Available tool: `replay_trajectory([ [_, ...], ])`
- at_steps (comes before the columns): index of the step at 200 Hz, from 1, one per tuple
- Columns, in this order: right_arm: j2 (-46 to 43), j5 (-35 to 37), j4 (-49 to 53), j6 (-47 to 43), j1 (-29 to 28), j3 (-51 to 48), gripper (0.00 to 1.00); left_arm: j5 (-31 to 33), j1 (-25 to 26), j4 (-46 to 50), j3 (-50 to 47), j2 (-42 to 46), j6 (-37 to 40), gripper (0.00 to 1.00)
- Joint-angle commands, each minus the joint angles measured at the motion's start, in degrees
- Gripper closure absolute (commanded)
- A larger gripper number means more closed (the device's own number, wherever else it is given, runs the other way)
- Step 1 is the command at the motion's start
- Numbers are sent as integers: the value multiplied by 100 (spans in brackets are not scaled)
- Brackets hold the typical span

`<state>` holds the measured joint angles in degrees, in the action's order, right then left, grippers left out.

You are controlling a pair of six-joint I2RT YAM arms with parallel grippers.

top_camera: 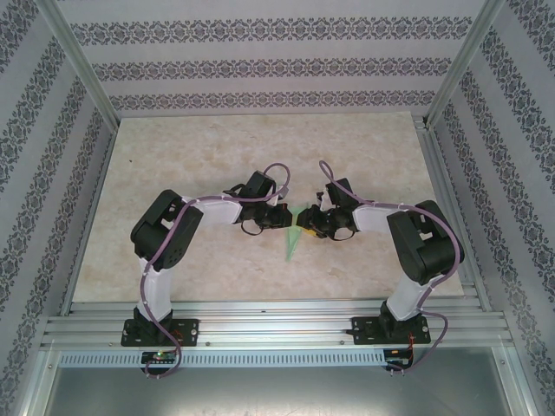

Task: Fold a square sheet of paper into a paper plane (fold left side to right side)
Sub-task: Fold the wing for the fifth time at the center of the table.

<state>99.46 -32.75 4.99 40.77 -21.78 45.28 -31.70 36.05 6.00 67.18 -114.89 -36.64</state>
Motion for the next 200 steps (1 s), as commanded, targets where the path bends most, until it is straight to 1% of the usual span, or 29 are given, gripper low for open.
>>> replay_trajectory([
  [1, -195, 302, 151, -257, -73, -34, 62, 104, 13, 52, 88, -138, 177, 91],
  [37, -558, 328, 255, -315, -66, -127, 62, 47, 12, 13, 77, -226, 160, 91],
  [69, -965, 157, 117, -123, -208, -298, 68, -106, 16, -132, -27, -219, 140, 91],
  [98, -1245, 125, -289, 360, -462, -607, 72, -126, 32, -168, -71, -226, 141, 91],
  [129, -1230, 311, -912, 899, -913, -924, 76, -152, 47, -196, -88, -253, 131, 91],
  [154, -1064, 436, -1366, 1169, -1141, -1047, 76, -143, 71, -210, -102, -262, 132, 91],
  [200, -934, 472, -1380, 1215, -1302, -990, 77, -99, 73, -181, -118, -266, 144, 91],
])
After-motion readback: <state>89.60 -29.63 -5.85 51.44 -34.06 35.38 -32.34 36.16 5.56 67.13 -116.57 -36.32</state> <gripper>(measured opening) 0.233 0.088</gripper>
